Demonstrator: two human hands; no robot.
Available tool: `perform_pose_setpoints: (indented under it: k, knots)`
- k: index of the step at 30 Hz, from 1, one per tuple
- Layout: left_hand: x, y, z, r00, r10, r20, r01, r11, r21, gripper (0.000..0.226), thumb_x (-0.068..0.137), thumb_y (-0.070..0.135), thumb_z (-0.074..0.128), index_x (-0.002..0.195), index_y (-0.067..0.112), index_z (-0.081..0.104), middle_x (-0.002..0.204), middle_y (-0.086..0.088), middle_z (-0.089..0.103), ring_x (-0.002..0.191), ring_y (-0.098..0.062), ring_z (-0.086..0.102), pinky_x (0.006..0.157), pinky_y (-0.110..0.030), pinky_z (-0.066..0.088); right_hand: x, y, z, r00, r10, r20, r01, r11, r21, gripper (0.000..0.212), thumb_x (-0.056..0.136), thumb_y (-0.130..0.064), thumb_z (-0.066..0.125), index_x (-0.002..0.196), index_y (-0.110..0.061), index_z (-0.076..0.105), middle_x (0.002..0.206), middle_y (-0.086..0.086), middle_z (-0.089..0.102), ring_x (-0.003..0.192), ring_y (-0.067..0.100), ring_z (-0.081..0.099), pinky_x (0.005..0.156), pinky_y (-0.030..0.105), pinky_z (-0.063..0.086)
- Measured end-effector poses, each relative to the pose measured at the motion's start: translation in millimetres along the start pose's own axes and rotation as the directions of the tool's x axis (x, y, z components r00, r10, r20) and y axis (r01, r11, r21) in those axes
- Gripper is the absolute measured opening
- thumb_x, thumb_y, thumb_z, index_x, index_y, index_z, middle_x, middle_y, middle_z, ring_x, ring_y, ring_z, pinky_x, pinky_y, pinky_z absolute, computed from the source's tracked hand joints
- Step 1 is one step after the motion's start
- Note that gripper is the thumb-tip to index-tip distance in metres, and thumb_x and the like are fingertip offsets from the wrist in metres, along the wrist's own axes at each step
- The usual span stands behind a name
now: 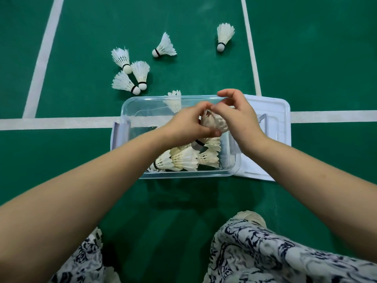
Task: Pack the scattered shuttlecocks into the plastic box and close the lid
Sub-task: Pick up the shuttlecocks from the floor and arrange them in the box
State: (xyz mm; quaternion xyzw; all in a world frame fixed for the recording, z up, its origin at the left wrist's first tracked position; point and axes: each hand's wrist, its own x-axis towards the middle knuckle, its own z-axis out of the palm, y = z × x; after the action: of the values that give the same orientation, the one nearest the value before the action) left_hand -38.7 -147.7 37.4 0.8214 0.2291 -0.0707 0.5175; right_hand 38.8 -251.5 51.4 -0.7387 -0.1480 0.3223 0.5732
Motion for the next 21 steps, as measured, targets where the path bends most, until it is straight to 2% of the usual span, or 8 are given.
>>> perform_pose_setpoints:
  k: [3, 5, 6, 9, 11, 14, 17, 21]
  knots:
    - [-3.0, -3.1, 7.7, 1.000, 0.005, 0.007, -0.005, 1.000, -0.004, 0.060, 0.069, 0.023, 0.079, 0.119, 0.024, 0.047, 0.117, 0.001, 0.059, 0.091, -0.021, 0.063, 0.084, -0.033, 0.052, 5.0, -2.3, -7.6, 0.995, -0.018, -0.101, 0.018, 1.000, -0.003, 0.020, 0.084, -0.012, 0.057, 0.102, -0.019, 0.051, 0.079, -0.010, 0.047, 0.070, -0.001, 0.048, 0.069, 0.014, 0.038]
    - [-5.6, -4.3, 15.2, 0.997, 0.056, 0.044, -0.060, 0.994, 0.086, 0.064, 0.069, 0.023, 0.078, 0.123, 0.021, 0.044, 0.121, 0.000, 0.055, 0.088, -0.017, 0.058, 0.079, -0.021, 0.046, 6.1, -2.3, -11.1, 0.991, -0.022, -0.130, 0.022, 1.000, -0.002, 0.018, 0.084, -0.012, 0.056, 0.101, -0.020, 0.052, 0.078, -0.010, 0.046, 0.073, 0.003, 0.046, 0.073, 0.018, 0.036]
    - [-6.9, -5.8, 18.8, 0.994, 0.083, 0.070, -0.092, 0.986, 0.137, 0.066, 0.070, 0.023, 0.078, 0.125, 0.018, 0.043, 0.124, -0.001, 0.054, 0.091, -0.016, 0.055, 0.078, -0.019, 0.041, 5.5, -2.0, -11.8, 0.991, -0.023, -0.134, 0.023, 1.000, -0.001, 0.018, 0.085, -0.012, 0.056, 0.100, -0.020, 0.052, 0.077, -0.010, 0.046, 0.073, 0.004, 0.045, 0.073, 0.018, 0.036]
    - [-11.0, -13.1, 27.2, 0.977, 0.128, 0.173, -0.171, 0.948, 0.268, 0.070, 0.073, 0.024, 0.075, 0.131, 0.013, 0.039, 0.132, -0.004, 0.050, 0.111, -0.020, 0.050, 0.088, -0.021, 0.033, 2.2, -0.4, -11.7, 0.993, -0.021, -0.114, 0.018, 1.000, -0.020, 0.016, 0.086, -0.012, 0.055, 0.100, -0.020, 0.052, 0.076, -0.011, 0.046, 0.068, 0.003, 0.044, 0.063, 0.010, 0.037]
    - [-13.0, -20.3, 29.6, 0.958, 0.126, 0.256, -0.218, 0.902, 0.372, 0.070, 0.075, 0.026, 0.073, 0.134, 0.014, 0.036, 0.135, -0.006, 0.046, 0.117, -0.023, 0.047, 0.091, -0.024, 0.032, 0.2, 1.0, -12.0, 0.995, -0.021, -0.101, 0.018, 0.999, -0.029, 0.016, 0.085, -0.012, 0.055, 0.099, -0.021, 0.053, 0.075, -0.011, 0.046, 0.067, 0.002, 0.044, 0.060, 0.008, 0.036]
    - [-15.3, -28.0, 29.4, 0.937, 0.083, 0.340, -0.275, 0.774, 0.570, 0.069, 0.079, 0.029, 0.067, 0.137, 0.020, 0.030, 0.135, -0.005, 0.043, 0.112, -0.027, 0.050, 0.088, -0.030, 0.035, -0.5, 1.9, -13.6, 0.995, -0.014, -0.097, 0.012, 1.000, -0.025, 0.016, 0.085, -0.012, 0.055, 0.098, -0.020, 0.053, 0.075, -0.011, 0.046, 0.068, 0.003, 0.044, 0.066, 0.016, 0.037]
    - [-16.7, -32.7, 27.9, 0.928, 0.086, 0.361, -0.335, 0.616, 0.713, 0.064, 0.082, 0.033, 0.061, 0.136, 0.023, 0.029, 0.133, -0.002, 0.045, 0.108, -0.026, 0.052, 0.092, -0.036, 0.033, 0.2, 3.0, -15.3, 0.995, -0.010, -0.094, 0.007, 1.000, -0.024, 0.014, 0.086, -0.012, 0.054, 0.096, -0.021, 0.054, 0.078, -0.011, 0.048, 0.069, 0.003, 0.045, 0.068, 0.019, 0.037]
    - [-14.4, -38.5, 26.0, 0.925, 0.068, 0.373, -0.335, 0.605, 0.722, 0.063, 0.082, 0.033, 0.062, 0.135, 0.023, 0.030, 0.132, -0.002, 0.046, 0.116, -0.024, 0.047, 0.096, -0.039, 0.033, 1.2, 5.5, -14.6, 0.997, -0.009, -0.071, 0.007, 1.000, -0.025, 0.013, 0.086, -0.012, 0.054, 0.094, -0.022, 0.054, 0.081, -0.010, 0.051, 0.073, 0.004, 0.047, 0.064, 0.010, 0.038]
